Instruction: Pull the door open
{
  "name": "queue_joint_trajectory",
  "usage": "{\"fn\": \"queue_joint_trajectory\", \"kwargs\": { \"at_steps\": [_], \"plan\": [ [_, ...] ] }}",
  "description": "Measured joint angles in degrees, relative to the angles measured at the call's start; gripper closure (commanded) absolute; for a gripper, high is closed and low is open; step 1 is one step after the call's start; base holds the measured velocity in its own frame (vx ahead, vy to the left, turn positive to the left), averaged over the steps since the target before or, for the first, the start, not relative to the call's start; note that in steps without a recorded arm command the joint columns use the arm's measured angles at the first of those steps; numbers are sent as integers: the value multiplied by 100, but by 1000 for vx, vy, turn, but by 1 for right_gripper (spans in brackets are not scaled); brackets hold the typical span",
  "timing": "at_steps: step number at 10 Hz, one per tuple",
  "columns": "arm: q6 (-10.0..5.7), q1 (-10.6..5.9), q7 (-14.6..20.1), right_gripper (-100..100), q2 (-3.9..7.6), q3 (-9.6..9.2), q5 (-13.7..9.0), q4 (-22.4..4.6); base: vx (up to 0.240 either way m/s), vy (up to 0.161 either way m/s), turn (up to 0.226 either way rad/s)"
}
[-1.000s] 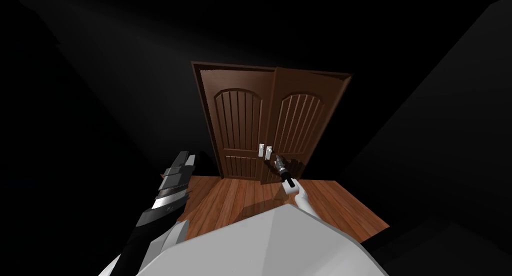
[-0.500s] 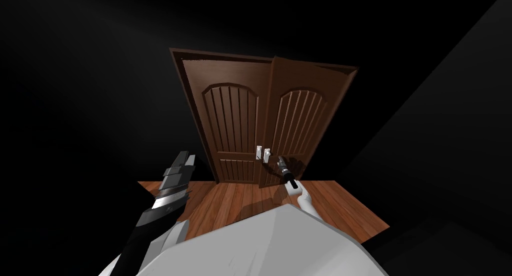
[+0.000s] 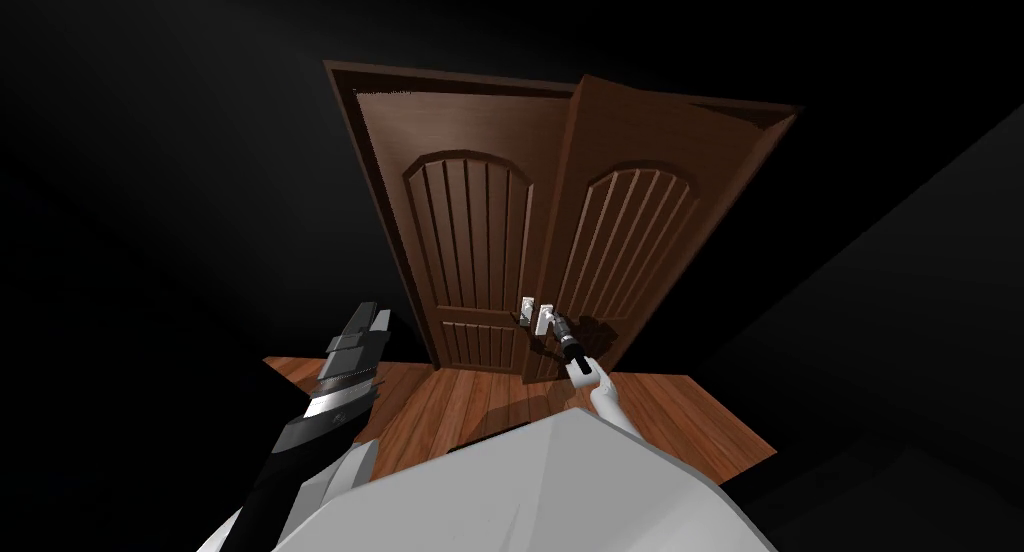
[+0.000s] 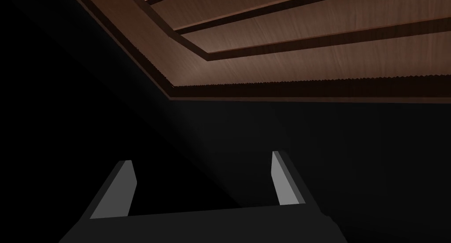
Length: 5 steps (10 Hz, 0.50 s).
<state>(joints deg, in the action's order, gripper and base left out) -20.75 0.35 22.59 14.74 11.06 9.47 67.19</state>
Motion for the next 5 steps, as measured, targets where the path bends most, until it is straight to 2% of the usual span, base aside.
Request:
{"fn": "queue_joint_trajectory", "kwargs": {
  "at_steps": [4, 5],
  "plan": [
    [2, 7, -1, 100, 3, 4, 0, -1, -19, -6, 3],
    [2, 7, -1, -100, 3, 4, 0, -2, -113, -10, -54]
  ]
}}
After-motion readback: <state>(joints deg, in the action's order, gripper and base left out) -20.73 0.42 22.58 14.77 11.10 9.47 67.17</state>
